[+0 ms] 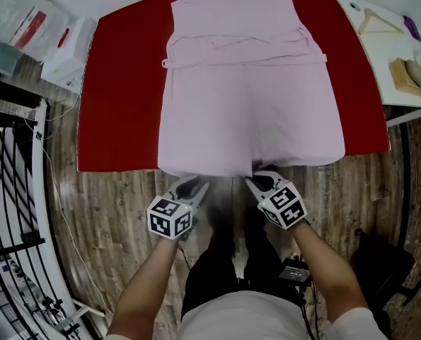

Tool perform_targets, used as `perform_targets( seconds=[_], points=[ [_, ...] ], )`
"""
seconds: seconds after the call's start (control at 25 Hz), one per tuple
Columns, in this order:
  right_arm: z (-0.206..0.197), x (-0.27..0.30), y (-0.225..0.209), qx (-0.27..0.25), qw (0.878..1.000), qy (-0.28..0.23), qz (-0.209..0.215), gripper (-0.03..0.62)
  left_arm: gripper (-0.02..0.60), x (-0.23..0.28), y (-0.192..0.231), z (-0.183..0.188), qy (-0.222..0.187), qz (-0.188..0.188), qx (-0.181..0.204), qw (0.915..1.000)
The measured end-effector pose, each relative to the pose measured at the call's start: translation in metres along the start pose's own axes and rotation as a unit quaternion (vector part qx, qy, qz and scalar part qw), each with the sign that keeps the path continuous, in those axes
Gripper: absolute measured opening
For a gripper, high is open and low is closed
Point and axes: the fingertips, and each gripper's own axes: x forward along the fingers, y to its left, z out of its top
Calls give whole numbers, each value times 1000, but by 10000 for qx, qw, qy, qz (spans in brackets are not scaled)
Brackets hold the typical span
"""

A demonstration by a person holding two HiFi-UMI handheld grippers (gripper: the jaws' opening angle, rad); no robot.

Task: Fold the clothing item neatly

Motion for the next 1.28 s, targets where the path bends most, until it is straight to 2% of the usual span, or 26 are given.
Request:
perform_targets(
  seconds=[0.28,0.56,0.68,0.84,0.96,1.0,1.08,1.16,1.28],
  points=[
    [28,-40,-7,51,9988,-304,-384,20,86,-9,37,26,-275,243,-176,9992],
    [40,-59,6,333,9970,-445,-532,20,87,-15,48,14,-179,197,-277,9993],
    [20,-50,0,536,9958,-244,-705,20,87,-17,60,6,-168,248,-454,9985],
    [-28,-28,-31,1248,9859,236,-1088,20,87,-21,81,-5,-193,377,-851,9955],
    [-42,-28,-35,1697,9800,362,-974,28,121,-26,91,-12,-269,344,-1135,9926],
    [-40,-31,-31,1740,9801,349,-888,34,140,-27,93,-15,-265,293,-1190,9921],
    [-30,-43,-25,1700,9817,298,-803,98,170,-29,97,-21,-233,176,-1254,9917],
    [-9,-56,-27,1598,9835,205,-828,98,193,-30,101,-22,-250,72,-1309,9911],
    [46,-65,-54,1409,9847,-120,-1022,98,204,-30,105,-19,-371,-37,-1386,9897]
  ],
)
